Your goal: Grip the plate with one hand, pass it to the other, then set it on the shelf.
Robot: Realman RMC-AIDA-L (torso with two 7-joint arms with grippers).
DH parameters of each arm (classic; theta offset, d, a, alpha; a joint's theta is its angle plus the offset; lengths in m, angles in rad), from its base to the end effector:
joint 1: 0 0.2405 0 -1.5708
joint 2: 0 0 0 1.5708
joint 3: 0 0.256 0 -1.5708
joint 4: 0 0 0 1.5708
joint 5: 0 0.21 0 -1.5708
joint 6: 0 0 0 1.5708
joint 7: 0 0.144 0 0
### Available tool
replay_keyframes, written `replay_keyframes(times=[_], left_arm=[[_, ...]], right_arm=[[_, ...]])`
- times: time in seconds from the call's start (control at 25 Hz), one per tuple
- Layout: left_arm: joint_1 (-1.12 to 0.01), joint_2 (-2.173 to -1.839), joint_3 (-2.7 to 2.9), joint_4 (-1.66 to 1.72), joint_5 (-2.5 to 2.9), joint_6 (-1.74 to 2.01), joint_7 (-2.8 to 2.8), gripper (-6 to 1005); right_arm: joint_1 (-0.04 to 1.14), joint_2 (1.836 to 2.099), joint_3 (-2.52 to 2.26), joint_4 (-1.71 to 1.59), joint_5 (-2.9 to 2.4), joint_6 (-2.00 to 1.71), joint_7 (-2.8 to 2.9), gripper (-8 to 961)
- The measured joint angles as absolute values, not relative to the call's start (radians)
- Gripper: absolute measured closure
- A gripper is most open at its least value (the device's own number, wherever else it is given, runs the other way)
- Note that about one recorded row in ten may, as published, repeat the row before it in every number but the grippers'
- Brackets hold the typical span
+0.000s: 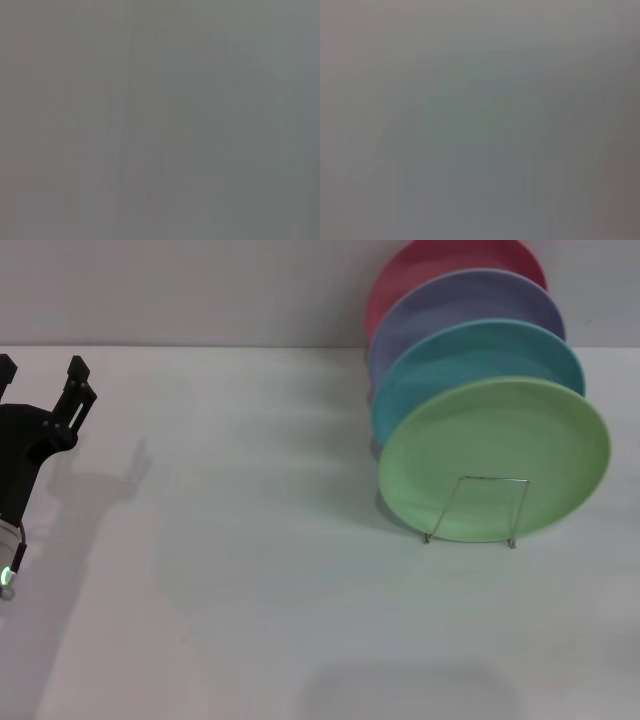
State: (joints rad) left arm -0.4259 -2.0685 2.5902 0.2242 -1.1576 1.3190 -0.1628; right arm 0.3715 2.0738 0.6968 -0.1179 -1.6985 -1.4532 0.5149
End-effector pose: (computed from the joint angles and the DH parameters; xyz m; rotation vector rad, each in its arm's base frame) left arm -0.3067 0.3215 -0.0132 -1.5498 -0.5086 -0.8728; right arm 0.4011 0.2671 0.0930 -1.0124 0.6152 0.8648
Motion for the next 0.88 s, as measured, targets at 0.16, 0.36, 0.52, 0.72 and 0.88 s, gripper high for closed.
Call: replay_keyframes(times=[0.16, 0.36, 0.52, 0.72, 0.88], left_arm=[[-0.435, -2.068, 2.574, 0.224, -1.155, 1.274, -0.164, 157], [-0.446, -2.068, 2.562, 0.22, -1.155, 1.253, -0.16, 157], [-0.452, -2.068, 2.549, 0.205, -1.157, 1.247, -0.159, 157], [-0.451, -2.068, 2.535, 0.199, -1.156, 1.231, -0.159, 157], [-0.45, -2.068, 2.534, 0.197, -1.159, 1.227, -0.159, 157]], right_arm=[[0.389, 2.071, 0.707, -0.118, -1.683, -1.428, 0.514, 227], [0.408, 2.068, 0.711, -0.123, -1.669, -1.422, 0.513, 227], [0.418, 2.068, 0.711, -0.123, -1.655, -1.42, 0.509, 227], [0.421, 2.07, 0.712, -0.115, -1.654, -1.418, 0.437, 227], [0.422, 2.073, 0.712, -0.103, -1.653, -1.413, 0.409, 227]])
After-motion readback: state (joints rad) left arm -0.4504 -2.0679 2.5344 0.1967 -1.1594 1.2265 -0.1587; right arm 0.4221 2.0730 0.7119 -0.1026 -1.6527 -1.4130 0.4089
